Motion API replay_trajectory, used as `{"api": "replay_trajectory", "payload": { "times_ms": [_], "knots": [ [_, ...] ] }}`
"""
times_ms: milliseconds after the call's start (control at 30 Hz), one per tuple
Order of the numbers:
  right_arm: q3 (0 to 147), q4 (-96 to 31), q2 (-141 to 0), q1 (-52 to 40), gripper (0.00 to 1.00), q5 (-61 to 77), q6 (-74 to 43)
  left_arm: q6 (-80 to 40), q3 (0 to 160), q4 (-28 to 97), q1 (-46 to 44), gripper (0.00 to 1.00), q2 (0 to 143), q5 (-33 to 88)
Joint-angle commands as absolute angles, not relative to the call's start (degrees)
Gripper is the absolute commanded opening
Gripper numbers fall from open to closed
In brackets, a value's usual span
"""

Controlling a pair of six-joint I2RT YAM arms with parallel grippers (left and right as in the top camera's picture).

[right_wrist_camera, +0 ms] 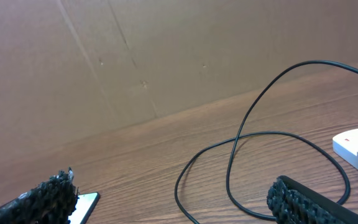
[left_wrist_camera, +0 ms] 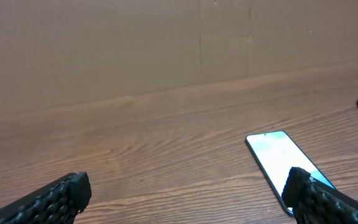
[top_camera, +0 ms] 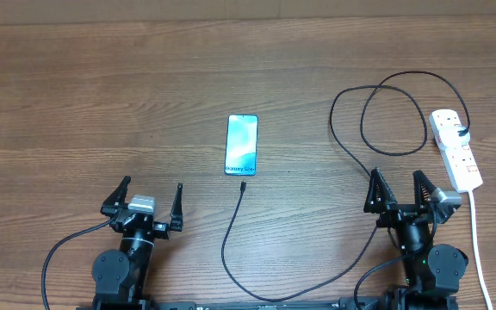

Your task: Plug charger to phone and switch on socket

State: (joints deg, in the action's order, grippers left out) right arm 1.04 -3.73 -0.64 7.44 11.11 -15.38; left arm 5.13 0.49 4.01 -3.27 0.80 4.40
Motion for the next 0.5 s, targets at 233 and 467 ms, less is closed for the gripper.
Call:
{"api": "replay_trajectory", "payload": {
  "times_ms": [233, 467],
  "knots": [
    [0.5, -3.6, -0.2, 7.1, 1.00, 10.6, -15.1, 6.4, 0.3, 4.1, -2.9, 1.00, 0.3, 4.1],
    [0.5, -3.6, -0.2, 7.1, 1.00, 10.6, -15.1, 5.1, 0.3, 2.2, -2.9, 0.99, 0.3, 5.1]
  ]
}}
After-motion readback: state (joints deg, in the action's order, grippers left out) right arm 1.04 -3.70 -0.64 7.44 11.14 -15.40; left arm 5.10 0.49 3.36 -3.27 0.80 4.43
